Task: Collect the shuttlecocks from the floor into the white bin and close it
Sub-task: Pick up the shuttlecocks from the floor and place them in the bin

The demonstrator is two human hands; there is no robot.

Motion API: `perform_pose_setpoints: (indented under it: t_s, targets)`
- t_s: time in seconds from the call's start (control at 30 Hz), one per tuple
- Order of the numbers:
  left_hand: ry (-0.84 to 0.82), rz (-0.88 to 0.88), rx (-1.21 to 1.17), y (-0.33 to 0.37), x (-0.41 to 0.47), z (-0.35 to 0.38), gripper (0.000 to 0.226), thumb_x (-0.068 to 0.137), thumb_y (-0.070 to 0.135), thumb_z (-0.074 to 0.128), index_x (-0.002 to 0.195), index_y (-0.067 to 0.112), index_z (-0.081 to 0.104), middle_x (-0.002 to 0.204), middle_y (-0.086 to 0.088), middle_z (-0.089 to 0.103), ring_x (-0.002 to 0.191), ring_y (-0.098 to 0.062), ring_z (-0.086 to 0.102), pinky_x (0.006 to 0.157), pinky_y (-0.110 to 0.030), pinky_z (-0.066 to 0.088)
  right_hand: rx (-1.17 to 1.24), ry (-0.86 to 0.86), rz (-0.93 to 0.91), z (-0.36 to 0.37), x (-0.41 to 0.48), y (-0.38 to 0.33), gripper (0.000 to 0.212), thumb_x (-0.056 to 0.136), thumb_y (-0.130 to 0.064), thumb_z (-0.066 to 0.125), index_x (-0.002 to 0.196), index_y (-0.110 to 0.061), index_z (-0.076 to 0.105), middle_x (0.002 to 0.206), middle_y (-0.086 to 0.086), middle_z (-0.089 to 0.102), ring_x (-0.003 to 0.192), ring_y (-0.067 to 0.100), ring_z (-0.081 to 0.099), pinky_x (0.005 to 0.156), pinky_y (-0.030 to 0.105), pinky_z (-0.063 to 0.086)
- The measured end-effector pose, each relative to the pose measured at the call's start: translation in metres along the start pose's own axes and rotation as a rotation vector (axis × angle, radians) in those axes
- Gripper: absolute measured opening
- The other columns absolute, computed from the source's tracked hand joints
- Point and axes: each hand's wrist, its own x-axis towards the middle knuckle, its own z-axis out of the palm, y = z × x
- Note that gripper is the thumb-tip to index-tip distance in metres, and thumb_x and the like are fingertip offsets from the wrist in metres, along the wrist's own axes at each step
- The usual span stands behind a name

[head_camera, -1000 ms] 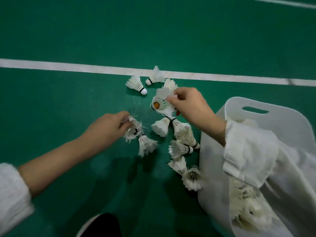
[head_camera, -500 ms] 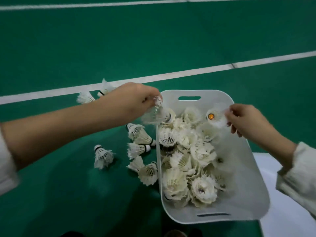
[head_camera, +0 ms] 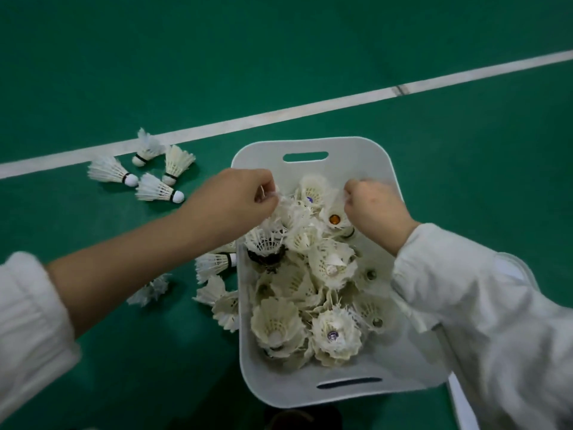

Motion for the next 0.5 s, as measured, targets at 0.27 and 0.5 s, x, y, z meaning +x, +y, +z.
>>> perform_pose_setpoints:
  t_s: [0.27,0.5]
  targets:
    - [0.082,-0.037,-0.142,0.002,0.003,-0.002,0.015,0.091,0.032,0.049,0.085,0.021,0.056,0.073,0.010,0.058,0.062,-0.004,0.052,0.053,-0.025,0.036,0.903,-0.225,-0.009,-0.066,-0.037,-0.044,0.031,0.085,-0.051,0.053,0.098,-0.024,0.059,0.078,0.002,0.065,0.058,0.012,0.057,0.052,0.030,0.047]
    - [-0.021,0.009,-0.103,-0.004,-0.001,-0.026,0.018,0.093,0.042,0.043,0.100,0.028,0.053,0.080,0.011,0.062,0.058,-0.002,0.052,0.051,-0.023,0.034,0.815,-0.110,0.091,-0.054,-0.008,-0.047,0.011,0.092,-0.023,0.055,0.084,-0.016,0.059,0.062,0.002,0.063,0.045,0.013,0.049,0.041,0.025,0.040]
